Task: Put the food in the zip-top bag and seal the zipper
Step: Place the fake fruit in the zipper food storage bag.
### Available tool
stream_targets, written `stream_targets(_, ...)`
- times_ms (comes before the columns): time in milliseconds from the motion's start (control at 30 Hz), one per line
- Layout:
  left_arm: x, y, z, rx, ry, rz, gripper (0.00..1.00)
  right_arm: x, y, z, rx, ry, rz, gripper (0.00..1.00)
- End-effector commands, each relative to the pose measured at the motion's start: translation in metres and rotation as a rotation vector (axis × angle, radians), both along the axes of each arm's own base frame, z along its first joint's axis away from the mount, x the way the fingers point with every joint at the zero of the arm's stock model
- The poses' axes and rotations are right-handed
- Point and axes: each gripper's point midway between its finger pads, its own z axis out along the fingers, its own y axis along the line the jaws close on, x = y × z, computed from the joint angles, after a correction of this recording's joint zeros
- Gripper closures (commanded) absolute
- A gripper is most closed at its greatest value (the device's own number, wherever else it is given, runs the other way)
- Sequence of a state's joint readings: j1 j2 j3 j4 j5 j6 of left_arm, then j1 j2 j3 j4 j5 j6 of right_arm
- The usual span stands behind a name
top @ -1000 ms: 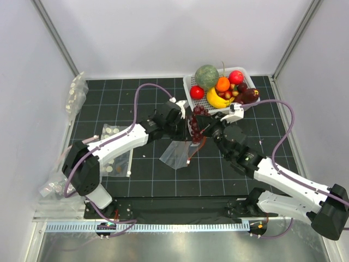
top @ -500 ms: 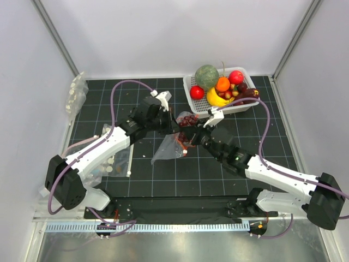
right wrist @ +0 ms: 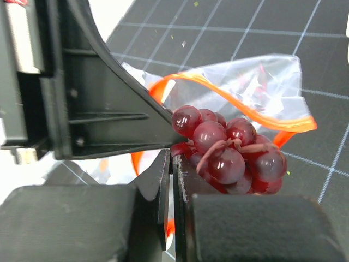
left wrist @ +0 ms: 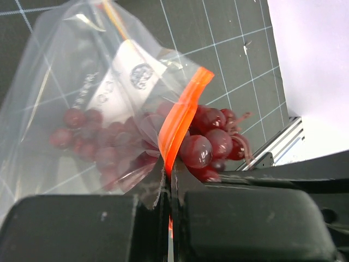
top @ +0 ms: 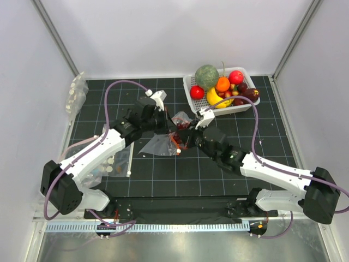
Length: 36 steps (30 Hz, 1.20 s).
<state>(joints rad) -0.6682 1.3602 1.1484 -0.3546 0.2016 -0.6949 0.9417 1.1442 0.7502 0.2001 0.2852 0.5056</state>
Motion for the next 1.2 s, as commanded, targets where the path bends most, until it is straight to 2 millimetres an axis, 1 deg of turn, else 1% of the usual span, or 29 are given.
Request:
stream_targets(0,-0.001,-0.004,0.025,-0.061,-0.077,-0.034,1.00,0.001,0.007,0.014,0.002,-0.027,0.015,0.99)
stream_targets(100,-0.004,-0.007,0.025,-0.072,-0.077,-0.057,1.00,0.005,0.001,0.013,-0.013,-0.036,-0.020,0.99)
stream_targets(167,-0.008,-0.013,0.026,-0.099,-0.066,-0.097,1.00,0.007,-0.002,0.014,-0.023,-0.046,-0.025,0.99)
stream_targets(233,-0.015,-0.022,0.022,-0.118,-0.038,-0.154,1.00,0.008,-0.003,0.019,-0.010,-0.048,-0.022,0.99)
stream_targets(267,-0.016,-0.025,0.022,-0.124,-0.031,-0.171,1.00,0.010,-0.005,0.019,-0.002,-0.043,-0.029,0.99)
stream_targets(300,-0.017,-0.028,0.016,-0.121,-0.015,-0.186,1.00,0.011,-0.006,0.019,0.002,-0.040,-0.027,0.99)
stream_targets(367,-0.020,-0.033,0.016,-0.123,-0.016,-0.216,1.00,0.013,-0.006,0.018,0.018,-0.020,-0.003,0.99)
stream_targets(400,-0.023,-0.035,0.015,-0.119,-0.015,-0.223,1.00,0.021,-0.012,0.019,0.063,-0.006,-0.009,0.99)
stream_targets(433,-0.022,-0.036,0.014,-0.120,-0.019,-0.225,1.00,0.025,-0.015,0.020,0.096,0.001,0.006,0.99)
stream_targets(467,-0.024,-0.037,0.014,-0.126,-0.018,-0.233,1.00,0.020,-0.009,0.021,0.140,0.025,0.079,0.99)
stream_targets(500,-0.025,-0.038,0.013,-0.132,-0.010,-0.239,1.00,0.030,-0.020,0.026,0.209,0.032,0.070,0.99)
stream_targets(533,-0.027,-0.040,0.015,-0.144,-0.011,-0.246,1.00,0.029,-0.021,0.030,0.247,0.031,0.100,0.99)
stream_targets(567,-0.027,-0.042,0.015,-0.159,-0.017,-0.256,1.00,0.024,-0.018,0.033,0.269,0.036,0.154,0.99)
stream_targets(633,-0.031,-0.048,0.021,-0.202,-0.016,-0.282,1.00,0.024,-0.023,0.046,0.305,0.022,0.171,0.99)
stream_targets(667,-0.032,-0.049,0.020,-0.208,-0.010,-0.291,1.00,0.023,-0.023,0.048,0.312,0.024,0.178,0.99)
stream_targets(700,-0.033,-0.050,0.022,-0.219,-0.009,-0.299,1.00,0.019,-0.023,0.053,0.321,0.022,0.188,0.99)
stream_targets(733,-0.033,-0.051,0.022,-0.223,-0.014,-0.305,1.00,0.018,-0.022,0.053,0.332,0.036,0.191,0.99)
stream_targets(800,-0.032,-0.051,0.025,-0.229,-0.028,-0.304,1.00,0.013,-0.019,0.052,0.348,0.063,0.218,0.99)
stream_targets(900,-0.031,-0.048,0.028,-0.224,-0.059,-0.289,1.00,0.012,-0.014,0.044,0.335,0.120,0.231,0.99)
stream_targets(967,-0.021,-0.039,0.024,-0.173,-0.090,-0.225,1.00,0.014,-0.014,0.036,0.307,0.142,0.225,0.99)
stream_targets(1000,-0.018,-0.034,0.027,-0.156,-0.109,-0.200,1.00,0.014,-0.015,0.032,0.288,0.159,0.217,0.99)
stream_targets(1033,-0.016,-0.028,0.023,-0.124,-0.103,-0.173,1.00,0.015,-0.017,0.031,0.271,0.161,0.202,0.99)
stream_targets(1067,-0.009,-0.021,0.021,-0.090,-0.126,-0.130,1.00,0.016,-0.018,0.034,0.248,0.145,0.196,0.99)
stream_targets(1100,-0.008,-0.017,0.023,-0.078,-0.138,-0.112,1.00,0.015,-0.021,0.025,0.215,0.173,0.183,0.99)
stream_targets(1167,-0.001,-0.007,0.020,-0.030,-0.157,-0.056,1.00,0.016,-0.023,0.020,0.176,0.177,0.165,0.99)
